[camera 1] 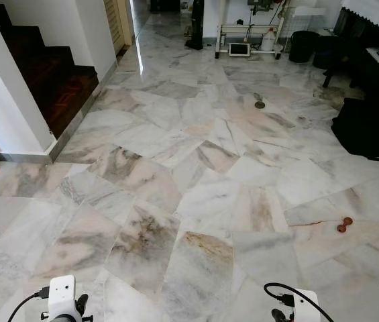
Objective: Setting the table
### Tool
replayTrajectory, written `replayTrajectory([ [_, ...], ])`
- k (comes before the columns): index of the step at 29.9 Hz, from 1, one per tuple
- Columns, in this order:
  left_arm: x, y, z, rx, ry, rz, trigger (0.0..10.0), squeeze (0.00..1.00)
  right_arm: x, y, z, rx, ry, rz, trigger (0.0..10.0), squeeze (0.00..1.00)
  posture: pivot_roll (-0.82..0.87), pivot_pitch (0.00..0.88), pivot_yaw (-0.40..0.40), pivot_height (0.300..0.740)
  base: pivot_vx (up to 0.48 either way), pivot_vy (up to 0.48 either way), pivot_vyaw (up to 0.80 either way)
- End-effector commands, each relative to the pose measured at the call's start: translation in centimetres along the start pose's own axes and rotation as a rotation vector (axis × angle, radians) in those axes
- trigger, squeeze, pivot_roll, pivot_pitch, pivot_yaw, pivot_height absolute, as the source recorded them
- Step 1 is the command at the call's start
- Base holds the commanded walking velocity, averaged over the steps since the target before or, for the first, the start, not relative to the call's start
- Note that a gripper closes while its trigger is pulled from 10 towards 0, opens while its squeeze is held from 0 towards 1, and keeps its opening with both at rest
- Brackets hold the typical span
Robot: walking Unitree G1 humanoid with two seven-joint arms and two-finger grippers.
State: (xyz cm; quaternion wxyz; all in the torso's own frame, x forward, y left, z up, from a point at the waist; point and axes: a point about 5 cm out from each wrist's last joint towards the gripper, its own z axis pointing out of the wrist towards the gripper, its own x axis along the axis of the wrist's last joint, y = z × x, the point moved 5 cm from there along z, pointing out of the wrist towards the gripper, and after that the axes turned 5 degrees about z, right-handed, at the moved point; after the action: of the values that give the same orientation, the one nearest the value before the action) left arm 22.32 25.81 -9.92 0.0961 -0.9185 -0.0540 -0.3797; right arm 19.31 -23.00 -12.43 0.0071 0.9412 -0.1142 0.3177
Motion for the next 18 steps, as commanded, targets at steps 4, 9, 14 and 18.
replayTrajectory([
  [4, -1.8, 1.7, -0.5, -0.036, -0.035, -0.059, 10.0, 0.00, 1.5, 0.2, 0.2, 0.008, 0.025, -0.025, 10.0, 0.00, 0.04, 0.000, -0.058, 0.707, 0.000, 0.000, 0.00],
  [9, -2.2, 4.4, -0.7, -0.103, -0.036, -0.034, 10.0, 0.00, 2.1, -0.8, 0.5, 0.035, 0.030, -0.044, 10.0, 0.00, 0.05, 0.000, -0.068, 0.707, 0.000, 0.000, 0.00],
  [14, -2.3, 4.9, -0.7, -0.124, -0.042, 0.010, 10.0, 0.00, 2.1, -1.3, 0.6, 0.042, 0.027, -0.022, 10.0, 0.00, 0.03, 0.000, -0.053, 0.707, 0.000, 0.000, 0.00],
  [18, -2.5, 4.8, -0.8, -0.142, -0.056, 0.061, 10.0, 0.00, 1.7, -1.3, 0.5, 0.045, 0.016, -0.019, 10.0, 0.00, 0.00, 0.000, -0.031, 0.707, 0.000, 0.000, 0.00],
])
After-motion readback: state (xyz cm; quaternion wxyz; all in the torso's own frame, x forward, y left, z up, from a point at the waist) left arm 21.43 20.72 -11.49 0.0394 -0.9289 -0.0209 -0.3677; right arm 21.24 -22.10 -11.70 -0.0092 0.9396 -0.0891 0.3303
